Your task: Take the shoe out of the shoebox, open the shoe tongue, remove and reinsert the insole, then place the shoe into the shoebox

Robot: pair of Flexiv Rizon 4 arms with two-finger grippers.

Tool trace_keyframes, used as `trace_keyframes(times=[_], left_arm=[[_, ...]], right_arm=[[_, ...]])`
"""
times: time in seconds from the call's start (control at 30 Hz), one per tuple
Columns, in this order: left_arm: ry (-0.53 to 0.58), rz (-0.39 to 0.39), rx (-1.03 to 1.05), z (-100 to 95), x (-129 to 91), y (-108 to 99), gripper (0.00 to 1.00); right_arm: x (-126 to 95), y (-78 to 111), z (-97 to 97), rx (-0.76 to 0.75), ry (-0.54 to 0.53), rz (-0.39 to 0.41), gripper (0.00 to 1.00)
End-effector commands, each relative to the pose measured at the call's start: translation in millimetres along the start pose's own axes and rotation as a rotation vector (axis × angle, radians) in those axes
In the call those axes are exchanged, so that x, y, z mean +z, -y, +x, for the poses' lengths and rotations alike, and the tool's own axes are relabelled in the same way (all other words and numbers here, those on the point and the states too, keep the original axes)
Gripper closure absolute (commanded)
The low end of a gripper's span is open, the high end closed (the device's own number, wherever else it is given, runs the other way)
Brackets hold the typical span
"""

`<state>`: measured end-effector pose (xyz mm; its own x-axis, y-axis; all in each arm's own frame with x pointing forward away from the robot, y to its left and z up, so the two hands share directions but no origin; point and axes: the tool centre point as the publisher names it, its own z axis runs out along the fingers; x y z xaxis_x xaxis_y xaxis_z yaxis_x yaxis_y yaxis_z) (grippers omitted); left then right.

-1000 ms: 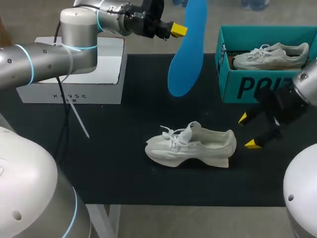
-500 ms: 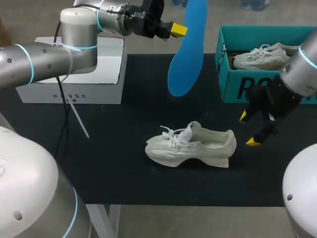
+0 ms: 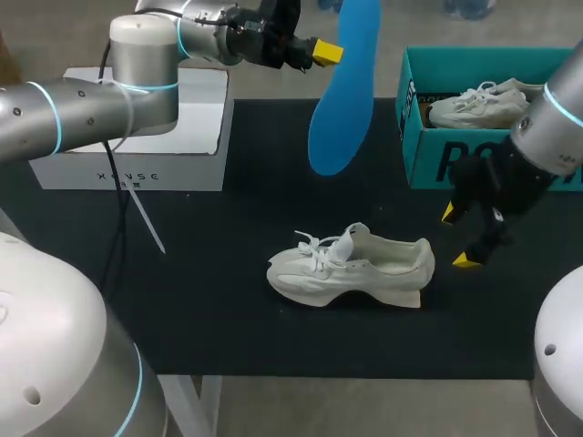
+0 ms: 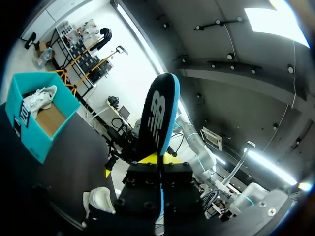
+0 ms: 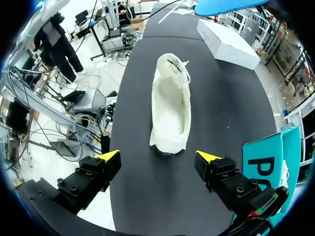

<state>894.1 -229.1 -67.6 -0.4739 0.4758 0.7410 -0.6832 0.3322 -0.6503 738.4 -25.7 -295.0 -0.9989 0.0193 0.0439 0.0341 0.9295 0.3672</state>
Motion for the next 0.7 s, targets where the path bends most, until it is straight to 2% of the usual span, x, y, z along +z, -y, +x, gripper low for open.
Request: trace_keyframes(times=[0.03,0.2,0.7], left_arm=[[0.006,0.004,0.029,15.0,0.3,-10.5,1.0],[-0.01,-0.024,0.041,20.3,-1.5,-12.3,1.0],[-0.007,-0.013,0.043,21.0,-2.5,-13.0,1.0]], right_arm=[[-0.1,1.0,0.4,-0.001,0.0,0.0,0.0],[-0.1,1.0,0.4,-0.001,0.0,0.0,0.0],[-0.1,1.0,0.4,-0.001,0.0,0.0,0.0]])
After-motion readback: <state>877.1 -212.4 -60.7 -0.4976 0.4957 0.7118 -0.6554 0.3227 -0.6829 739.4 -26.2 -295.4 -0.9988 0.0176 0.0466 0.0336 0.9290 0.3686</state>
